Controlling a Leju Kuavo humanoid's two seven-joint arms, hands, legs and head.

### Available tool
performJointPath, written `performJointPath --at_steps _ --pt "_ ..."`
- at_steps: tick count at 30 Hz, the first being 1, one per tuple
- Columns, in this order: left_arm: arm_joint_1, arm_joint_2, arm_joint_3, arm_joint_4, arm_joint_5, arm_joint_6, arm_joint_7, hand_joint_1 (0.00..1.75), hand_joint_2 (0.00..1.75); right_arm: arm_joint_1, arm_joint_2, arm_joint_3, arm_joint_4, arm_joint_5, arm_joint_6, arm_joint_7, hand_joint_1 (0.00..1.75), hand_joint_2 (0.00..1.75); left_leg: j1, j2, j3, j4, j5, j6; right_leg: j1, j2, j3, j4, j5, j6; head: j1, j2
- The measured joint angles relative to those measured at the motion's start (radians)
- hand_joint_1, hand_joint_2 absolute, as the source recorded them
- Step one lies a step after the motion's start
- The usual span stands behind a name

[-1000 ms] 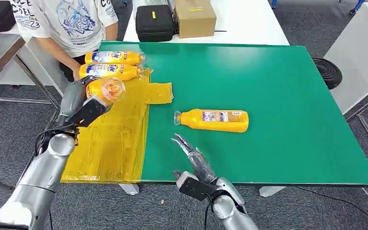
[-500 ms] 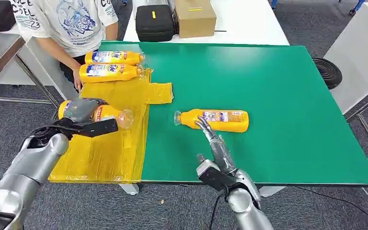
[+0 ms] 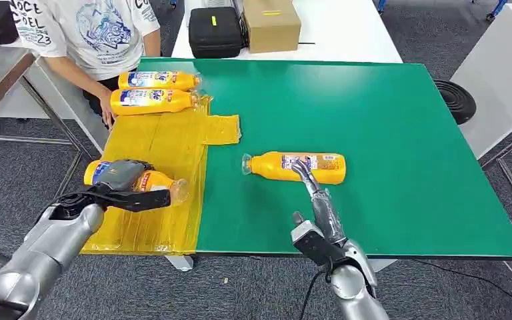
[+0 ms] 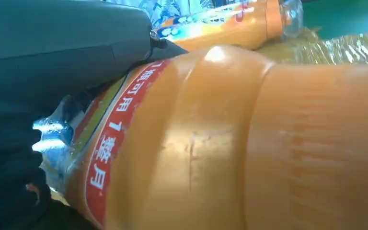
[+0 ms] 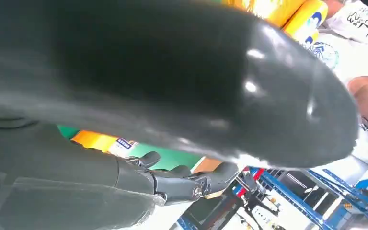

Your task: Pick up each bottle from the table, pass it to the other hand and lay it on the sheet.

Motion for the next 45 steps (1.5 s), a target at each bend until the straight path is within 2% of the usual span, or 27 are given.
performJointPath --at_steps 10,16,17,19,20,21,23,25,26,27,28,29,30,31,33,45 --pt "-0.020 -0.038 -0.027 0.063 -0.015 -0.003 0.000 1.75 1.75 0.018 0.005 -0.021 -0.006 0.000 0.000 0.000 0.00 0.00 0.000 -0.001 0.001 0.000 0.000 0.000 0.000 0.000 0.001 0.000 0.000 0.000 0.000 0.000" --pt "-0.064 -0.041 -0.051 0.111 -0.017 -0.087 -0.060 1.73 1.75 0.020 0.010 -0.022 -0.006 0.002 0.004 -0.001 0.00 0.00 0.000 -0.001 0.002 0.000 0.000 0.000 0.000 0.000 0.003 0.000 0.000 0.000 0.000 0.000" --pt "-0.074 -0.041 -0.056 0.119 -0.017 -0.105 -0.072 1.57 1.75 0.020 0.011 -0.022 -0.006 0.002 0.005 -0.001 0.00 0.00 0.000 -0.001 0.002 0.000 0.000 0.000 0.000 -0.001 0.003 0.000 0.000 0.000 0.000 0.000" --pt "-0.091 -0.041 -0.068 0.136 -0.017 -0.134 -0.089 1.54 1.75 0.020 0.011 -0.022 -0.005 0.002 0.005 -0.001 0.00 0.00 0.000 -0.001 0.003 0.000 0.000 0.000 0.000 -0.001 0.004 0.000 0.000 0.000 0.000 0.000" --pt "-0.099 -0.040 -0.074 0.145 -0.019 -0.146 -0.098 1.40 1.75 0.020 0.012 -0.023 -0.005 0.003 0.005 -0.002 0.00 0.00 0.000 -0.001 0.003 0.000 0.000 0.000 0.000 0.000 0.004 0.000 0.000 0.000 0.000 0.000" --pt "-0.106 -0.040 -0.080 0.153 -0.020 -0.156 -0.106 1.33 1.75 0.020 0.013 -0.023 -0.005 0.003 0.005 -0.002 0.00 0.00 0.000 -0.001 0.003 0.000 0.000 0.000 0.000 0.000 0.004 0.000 0.000 0.000 0.000 0.000" --pt "-0.121 -0.039 -0.094 0.169 -0.023 -0.178 -0.120 1.36 1.75 0.020 0.014 -0.023 -0.004 0.003 0.005 -0.003 0.00 0.00 0.000 -0.001 0.003 0.000 0.000 0.000 0.000 -0.001 0.004 0.000 0.000 0.000 0.000 0.000" --pt "-0.131 -0.034 -0.108 0.181 -0.026 -0.196 -0.134 1.31 1.75 0.020 0.015 -0.023 -0.002 0.002 0.006 -0.006 0.00 0.00 0.000 -0.001 0.003 0.000 0.000 0.000 0.000 0.000 0.004 0.000 0.000 0.000 0.000 0.000" --pt "-0.136 -0.032 -0.114 0.186 -0.026 -0.206 -0.140 1.19 1.75 0.020 0.016 -0.023 0.000 0.002 0.008 -0.008 0.00 0.00 0.000 -0.001 0.003 0.000 0.000 0.000 0.000 0.000 0.004 0.000 0.000 0.000 0.000 0.000" --pt "-0.139 -0.028 -0.122 0.190 -0.025 -0.215 -0.148 0.59 1.75 0.020 0.017 -0.023 0.002 0.001 0.012 -0.012 0.00 0.00 0.000 -0.001 0.003 0.000 0.000 0.000 0.000 0.000 0.004 0.000 0.000 0.000 0.000 0.000" --pt "-0.142 -0.024 -0.127 0.193 -0.022 -0.221 -0.153 0.54 1.75 0.020 0.017 -0.023 0.004 0.000 0.014 -0.018 0.00 0.00 0.000 -0.001 0.003 0.000 0.000 0.000 0.000 0.000 0.004 0.000 0.000 0.000 0.000 0.000" --pt "-0.143 -0.020 -0.134 0.195 -0.018 -0.222 -0.156 0.37 1.75 0.019 0.017 -0.023 0.008 0.000 0.015 -0.021 0.00 0.00 0.000 -0.001 0.004 0.000 0.000 0.000 0.000 0.000 0.004 0.000 0.000 0.000 0.000 0.000" --pt "-0.143 -0.016 -0.137 0.195 -0.016 -0.222 -0.158 0.12 1.75 0.019 0.017 -0.023 0.011 0.000 0.016 -0.023 0.00 0.00 0.000 0.000 0.004 0.000 0.000 0.000 0.000 0.000 0.004 0.000 0.000 0.000 0.000 0.000" --pt "-0.142 -0.012 -0.141 0.197 -0.014 -0.222 -0.161 0.12 1.75 0.018 0.017 -0.023 0.014 0.000 0.017 -0.025 0.00 0.00 0.000 0.000 0.004 0.000 0.000 0.000 0.000 0.000 0.004 0.000 0.000 0.000 0.000 0.000" --pt "-0.134 -0.006 -0.149 0.202 -0.010 -0.221 -0.163 0.00 1.75 0.017 0.017 -0.023 0.021 -0.002 0.017 -0.028 0.00 0.00 0.000 0.000 0.004 0.000 0.000 0.000 0.000 0.000 0.004 0.000 0.000 0.000 0.000 0.000" --pt "-0.116 0.003 -0.161 0.206 0.013 -0.188 -0.146 0.00 1.75 -0.003 0.016 -0.024 0.056 -0.006 0.018 -0.036 0.00 0.00 0.000 -0.002 0.007 0.000 0.000 0.000 0.000 0.000 0.008 0.000 0.000 0.000 0.000 0.000"
